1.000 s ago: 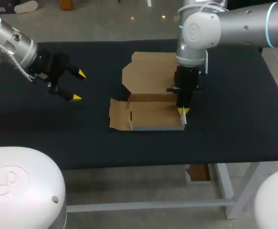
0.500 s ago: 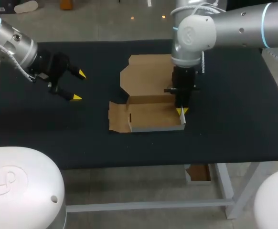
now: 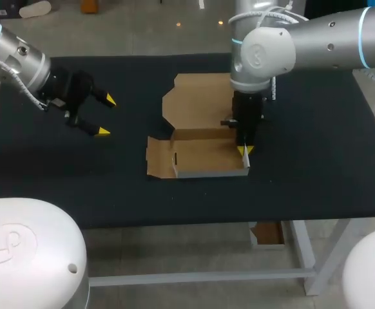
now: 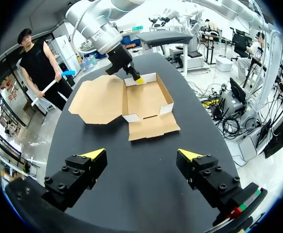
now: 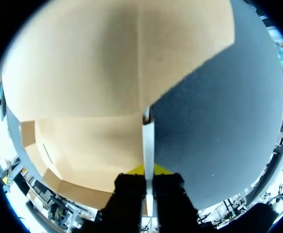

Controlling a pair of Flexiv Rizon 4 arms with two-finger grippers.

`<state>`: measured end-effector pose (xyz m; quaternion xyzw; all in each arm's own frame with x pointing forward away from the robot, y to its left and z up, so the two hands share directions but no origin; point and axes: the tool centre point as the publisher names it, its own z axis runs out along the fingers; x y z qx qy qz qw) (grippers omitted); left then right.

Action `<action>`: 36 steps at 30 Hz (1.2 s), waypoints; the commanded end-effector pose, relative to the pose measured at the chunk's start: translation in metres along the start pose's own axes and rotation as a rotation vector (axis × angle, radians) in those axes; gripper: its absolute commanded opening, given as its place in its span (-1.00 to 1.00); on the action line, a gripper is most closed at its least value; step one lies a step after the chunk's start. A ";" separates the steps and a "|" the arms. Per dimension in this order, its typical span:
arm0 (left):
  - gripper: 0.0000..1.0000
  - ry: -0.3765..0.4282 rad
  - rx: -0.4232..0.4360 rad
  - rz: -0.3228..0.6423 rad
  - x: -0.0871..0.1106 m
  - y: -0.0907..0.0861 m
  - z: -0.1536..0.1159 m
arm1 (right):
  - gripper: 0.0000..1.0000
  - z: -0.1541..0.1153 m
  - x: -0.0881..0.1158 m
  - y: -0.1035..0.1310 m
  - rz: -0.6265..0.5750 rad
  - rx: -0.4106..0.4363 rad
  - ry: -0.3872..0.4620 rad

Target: Assemble the packaging by folding the flat box into shape, placing the metal phone stand inside, and closing the box properly

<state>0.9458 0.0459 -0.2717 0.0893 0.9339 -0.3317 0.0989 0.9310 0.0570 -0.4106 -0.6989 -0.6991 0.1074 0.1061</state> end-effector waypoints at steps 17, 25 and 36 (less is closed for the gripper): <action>1.00 0.004 -0.002 -0.001 0.000 0.000 -0.001 | -0.87 0.002 -0.002 -0.005 0.052 -0.173 0.031; 1.00 0.004 -0.002 -0.001 0.000 0.000 -0.001 | -0.81 0.005 -0.003 -0.003 0.087 -0.236 0.023; 1.00 0.004 -0.002 -0.001 0.000 0.000 -0.001 | -0.72 0.007 -0.002 0.001 0.105 -0.290 0.012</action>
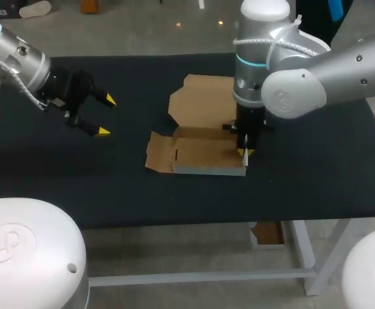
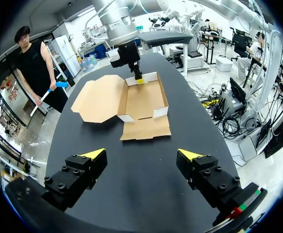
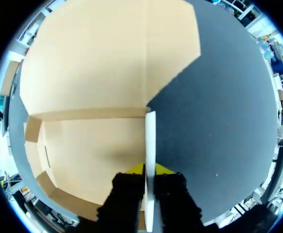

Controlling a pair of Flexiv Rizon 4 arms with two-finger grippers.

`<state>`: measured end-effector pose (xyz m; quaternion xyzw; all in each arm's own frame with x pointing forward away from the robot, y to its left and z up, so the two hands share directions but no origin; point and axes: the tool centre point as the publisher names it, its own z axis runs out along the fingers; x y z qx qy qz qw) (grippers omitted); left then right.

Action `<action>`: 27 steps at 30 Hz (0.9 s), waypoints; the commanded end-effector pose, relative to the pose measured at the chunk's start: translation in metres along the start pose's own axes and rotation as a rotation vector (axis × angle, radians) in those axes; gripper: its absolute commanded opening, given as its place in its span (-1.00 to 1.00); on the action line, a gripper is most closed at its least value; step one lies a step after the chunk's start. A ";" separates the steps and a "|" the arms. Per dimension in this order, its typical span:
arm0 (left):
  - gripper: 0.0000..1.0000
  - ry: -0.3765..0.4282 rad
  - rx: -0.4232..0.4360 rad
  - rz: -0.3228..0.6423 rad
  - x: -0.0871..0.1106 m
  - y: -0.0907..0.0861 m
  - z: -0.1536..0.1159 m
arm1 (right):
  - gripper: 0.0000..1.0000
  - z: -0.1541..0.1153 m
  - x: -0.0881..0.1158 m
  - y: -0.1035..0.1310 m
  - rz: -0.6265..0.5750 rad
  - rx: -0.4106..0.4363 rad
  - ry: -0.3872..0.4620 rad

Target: Assemble the packaging by folding the flat box into shape, placing the metal phone stand inside, and closing the box properly

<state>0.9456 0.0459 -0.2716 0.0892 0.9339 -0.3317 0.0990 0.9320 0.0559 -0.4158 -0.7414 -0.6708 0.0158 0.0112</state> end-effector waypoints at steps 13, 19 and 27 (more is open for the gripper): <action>1.00 0.004 -0.002 0.000 0.000 0.000 -0.001 | -0.72 0.005 -0.001 -0.002 0.043 -0.073 -0.009; 1.00 0.004 -0.002 0.000 0.000 0.000 -0.001 | -1.00 0.005 0.003 -0.002 0.031 -0.089 -0.004; 1.00 0.004 -0.002 0.000 0.000 0.000 -0.001 | -1.00 0.000 0.006 -0.002 -0.045 -0.147 0.038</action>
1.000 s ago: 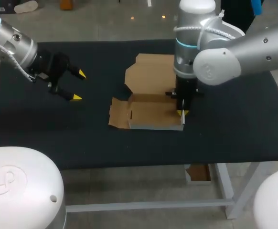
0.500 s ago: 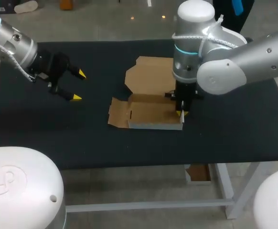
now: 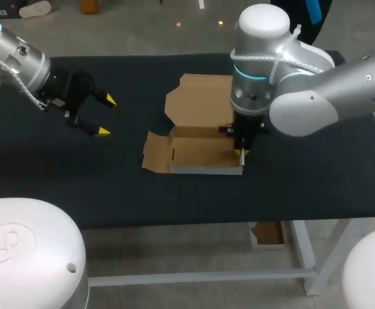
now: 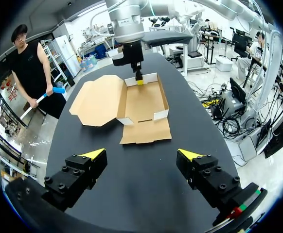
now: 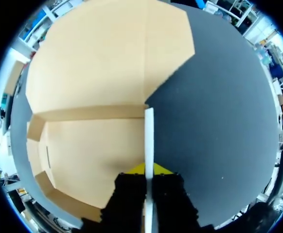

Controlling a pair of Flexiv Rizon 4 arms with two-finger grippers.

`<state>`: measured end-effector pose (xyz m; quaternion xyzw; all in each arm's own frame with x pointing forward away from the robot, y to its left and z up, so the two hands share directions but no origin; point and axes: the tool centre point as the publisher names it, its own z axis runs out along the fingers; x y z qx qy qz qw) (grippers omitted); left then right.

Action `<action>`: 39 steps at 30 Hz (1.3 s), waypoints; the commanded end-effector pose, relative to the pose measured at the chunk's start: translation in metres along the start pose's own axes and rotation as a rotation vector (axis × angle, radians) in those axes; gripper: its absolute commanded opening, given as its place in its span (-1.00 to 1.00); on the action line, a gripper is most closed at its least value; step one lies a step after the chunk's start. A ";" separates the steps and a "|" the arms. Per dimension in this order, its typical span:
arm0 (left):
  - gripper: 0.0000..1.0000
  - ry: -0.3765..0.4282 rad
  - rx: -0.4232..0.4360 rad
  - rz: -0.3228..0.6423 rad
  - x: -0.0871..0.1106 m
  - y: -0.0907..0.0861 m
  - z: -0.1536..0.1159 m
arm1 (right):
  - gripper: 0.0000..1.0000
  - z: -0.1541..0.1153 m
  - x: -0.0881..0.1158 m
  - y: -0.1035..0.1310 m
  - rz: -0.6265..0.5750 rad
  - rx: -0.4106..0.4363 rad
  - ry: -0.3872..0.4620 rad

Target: Assemble the packaging by folding the flat box into shape, placing the metal phone stand inside, and closing the box properly

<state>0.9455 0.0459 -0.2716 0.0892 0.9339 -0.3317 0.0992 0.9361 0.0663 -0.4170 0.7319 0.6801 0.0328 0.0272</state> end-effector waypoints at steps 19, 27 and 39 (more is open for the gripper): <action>1.00 0.005 -0.002 0.000 0.000 0.000 -0.001 | -1.00 0.006 -0.006 0.002 -0.036 -0.025 -0.186; 1.00 0.005 -0.002 0.000 0.000 0.000 -0.001 | -1.00 0.005 -0.009 0.005 0.013 -0.092 -0.322; 1.00 0.005 -0.002 0.000 0.000 0.000 -0.001 | -1.00 0.005 -0.010 0.005 0.018 -0.126 -0.371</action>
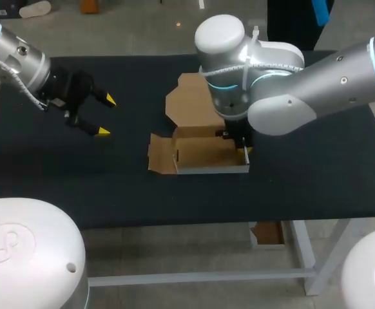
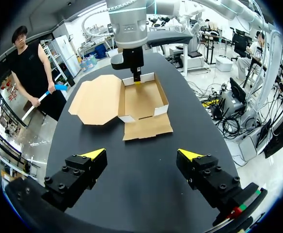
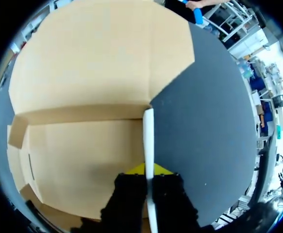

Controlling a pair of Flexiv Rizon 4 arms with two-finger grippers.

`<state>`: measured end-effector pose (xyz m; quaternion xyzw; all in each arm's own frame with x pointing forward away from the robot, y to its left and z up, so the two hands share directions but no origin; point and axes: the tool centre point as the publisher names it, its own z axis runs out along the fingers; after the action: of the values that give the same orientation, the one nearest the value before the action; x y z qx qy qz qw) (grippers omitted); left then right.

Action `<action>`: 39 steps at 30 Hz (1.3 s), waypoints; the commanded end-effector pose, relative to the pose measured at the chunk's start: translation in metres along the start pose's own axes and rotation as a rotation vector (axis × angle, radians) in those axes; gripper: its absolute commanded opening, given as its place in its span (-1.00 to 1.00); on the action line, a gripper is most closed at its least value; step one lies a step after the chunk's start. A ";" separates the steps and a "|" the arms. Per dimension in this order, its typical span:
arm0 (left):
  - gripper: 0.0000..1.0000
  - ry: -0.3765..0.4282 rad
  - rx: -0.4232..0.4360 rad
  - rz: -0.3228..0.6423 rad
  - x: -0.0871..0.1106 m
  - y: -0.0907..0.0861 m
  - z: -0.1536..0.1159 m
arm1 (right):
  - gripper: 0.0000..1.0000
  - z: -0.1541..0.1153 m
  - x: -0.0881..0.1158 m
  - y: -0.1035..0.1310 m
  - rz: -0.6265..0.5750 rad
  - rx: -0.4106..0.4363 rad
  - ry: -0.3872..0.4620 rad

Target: Assemble the packaging by folding the flat box into shape, placing the metal phone stand inside, and closing the box properly

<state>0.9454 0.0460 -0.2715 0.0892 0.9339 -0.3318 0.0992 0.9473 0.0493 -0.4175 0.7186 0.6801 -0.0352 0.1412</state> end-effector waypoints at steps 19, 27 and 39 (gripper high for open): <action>1.00 0.005 -0.002 -0.001 0.000 0.000 -0.001 | -1.00 -0.006 0.005 -0.011 -0.013 0.026 0.262; 1.00 0.005 -0.002 -0.001 0.000 0.000 -0.001 | -1.00 -0.006 0.011 -0.011 -0.045 0.045 0.320; 1.00 0.005 -0.002 -0.001 0.000 0.000 -0.001 | -1.00 -0.006 0.016 -0.011 -0.063 0.056 0.226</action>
<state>0.9454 0.0460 -0.2714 0.0892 0.9339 -0.3318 0.0991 0.9328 0.0595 -0.4191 0.6992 0.7129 0.0414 0.0335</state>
